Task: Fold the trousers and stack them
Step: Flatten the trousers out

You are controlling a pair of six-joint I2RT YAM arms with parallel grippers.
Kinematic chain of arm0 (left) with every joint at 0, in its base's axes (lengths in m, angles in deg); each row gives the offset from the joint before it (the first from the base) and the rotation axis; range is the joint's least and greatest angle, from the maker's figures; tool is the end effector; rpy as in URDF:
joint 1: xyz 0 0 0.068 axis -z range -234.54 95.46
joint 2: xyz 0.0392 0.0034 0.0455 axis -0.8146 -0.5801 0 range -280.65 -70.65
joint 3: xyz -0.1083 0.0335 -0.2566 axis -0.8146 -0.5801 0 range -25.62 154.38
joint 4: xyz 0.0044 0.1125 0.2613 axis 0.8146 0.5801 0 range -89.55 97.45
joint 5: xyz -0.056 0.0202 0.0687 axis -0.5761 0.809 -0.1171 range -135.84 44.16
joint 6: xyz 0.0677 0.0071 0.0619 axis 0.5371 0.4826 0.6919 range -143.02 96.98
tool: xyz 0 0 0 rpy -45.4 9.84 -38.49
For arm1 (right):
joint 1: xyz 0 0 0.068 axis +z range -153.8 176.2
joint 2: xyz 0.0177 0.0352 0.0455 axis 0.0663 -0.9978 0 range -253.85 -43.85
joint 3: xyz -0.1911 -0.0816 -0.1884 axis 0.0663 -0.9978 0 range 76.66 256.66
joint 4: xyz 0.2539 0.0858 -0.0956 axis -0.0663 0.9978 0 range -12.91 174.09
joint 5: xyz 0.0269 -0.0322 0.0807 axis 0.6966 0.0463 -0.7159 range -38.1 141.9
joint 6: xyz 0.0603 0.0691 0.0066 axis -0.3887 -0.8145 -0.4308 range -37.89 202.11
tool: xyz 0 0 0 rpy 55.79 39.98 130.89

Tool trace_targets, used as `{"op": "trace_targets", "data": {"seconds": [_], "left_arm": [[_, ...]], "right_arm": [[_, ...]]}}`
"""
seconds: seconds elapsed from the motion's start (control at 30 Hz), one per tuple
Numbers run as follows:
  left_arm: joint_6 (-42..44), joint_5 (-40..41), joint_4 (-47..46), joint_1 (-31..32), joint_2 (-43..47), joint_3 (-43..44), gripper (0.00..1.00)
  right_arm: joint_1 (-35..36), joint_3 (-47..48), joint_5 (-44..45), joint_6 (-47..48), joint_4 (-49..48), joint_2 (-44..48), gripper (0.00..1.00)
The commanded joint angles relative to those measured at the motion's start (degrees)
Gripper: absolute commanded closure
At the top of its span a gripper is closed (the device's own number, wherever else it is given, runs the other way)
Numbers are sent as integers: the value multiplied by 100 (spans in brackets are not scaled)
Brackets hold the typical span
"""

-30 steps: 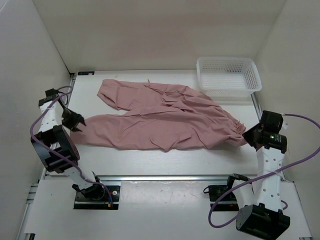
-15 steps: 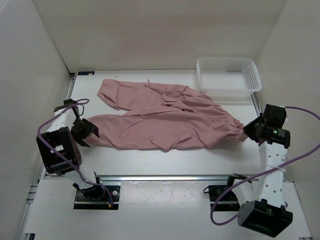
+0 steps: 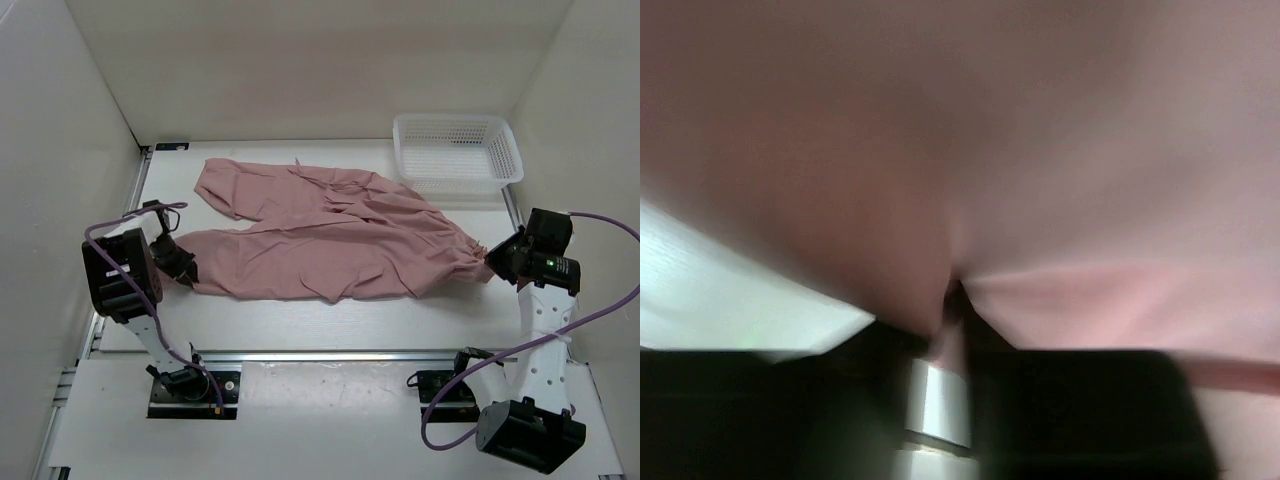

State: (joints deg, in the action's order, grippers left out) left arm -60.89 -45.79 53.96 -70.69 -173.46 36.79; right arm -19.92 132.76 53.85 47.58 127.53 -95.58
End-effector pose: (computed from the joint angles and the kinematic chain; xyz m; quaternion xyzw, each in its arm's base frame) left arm 0.3013 0.0874 0.0935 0.4538 -0.8905 -0.0069 0.0334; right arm 0.2148 -0.0649 0.2946 0.4024 0.8355 0.0442 0.3717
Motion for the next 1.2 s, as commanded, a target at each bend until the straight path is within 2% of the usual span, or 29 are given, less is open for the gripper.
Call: {"op": "trace_targets", "data": {"seconds": [0.0,0.03,0.1,0.2,0.23,0.27,0.33,0.37,0.4,0.47,0.57,0.63,0.73,0.77,0.8,0.83,0.87,0.9,0.93,0.97,1.0,1.07,1.17], "left_arm": [[-89,222,-192,94,-81,-11,86],[-89,336,-132,94,-82,251,90],[-19,451,184,94,-21,726,90],[235,592,832,94,-20,2323,90],[340,697,1114,94,-116,3459,90],[341,767,1456,94,-256,4054,90],[289,498,2142,33,-617,5109,90],[289,496,2241,32,-688,5976,90],[289,496,2364,32,-688,6341,90],[289,260,2435,-107,-627,6817,90],[350,-31,2322,-310,-433,6767,90],[350,-85,2321,-311,-250,6425,90],[473,-85,2014,-311,-74,5617,90],[473,-85,1961,-311,-3,5441,90],[473,-85,1961,-311,-3,5170,90],[534,-32,1865,-311,-3,5045,90],[535,-32,1812,-311,67,4948,90],[535,-32,1733,-311,68,4791,90],[596,-32,1732,-311,137,4728,90],[596,20,1680,-311,138,4675,90],[596,21,1680,-311,190,4675,90],[649,21,1680,-311,191,4604,90],[649,21,1627,-311,243,4552,90]], "right_arm": [[-14,165,-46,-11,-218,23,99],[-14,165,-46,-11,-218,22,99],[-14,218,-98,50,-349,-39,99],[-14,594,-186,51,-621,-381,99],[-14,735,-239,51,-701,-521,99],[-14,945,-240,-10,-702,-880,99],[-14,1805,-371,-63,-702,-1242,99],[-14,2113,-371,-63,-562,-1496,99],[-14,2612,-302,-63,-431,-1559,100],[-14,2871,74,-116,-429,-1490,100],[-67,2872,392,-116,-376,-1183,100],[-67,2653,481,-116,-316,-920,100],[-67,1785,-271,-55,-315,-551,100],[-67,1460,-1049,-55,-315,-445,100],[64,1091,-1448,-55,-315,-331,98],[222,270,-1748,-133,-385,-51,94],[423,-121,-1917,-282,-455,134,86],[921,-499,-2023,-361,-456,319,80],[1187,-1086,-2024,-449,-456,695,72],[1434,-1309,-1858,-528,-342,873,59],[1880,-1494,-1752,-773,-246,1049,55],[2287,-1916,-1576,-1081,87,1515,48],[3103,-2216,-1321,-1784,344,1955,46]]}}
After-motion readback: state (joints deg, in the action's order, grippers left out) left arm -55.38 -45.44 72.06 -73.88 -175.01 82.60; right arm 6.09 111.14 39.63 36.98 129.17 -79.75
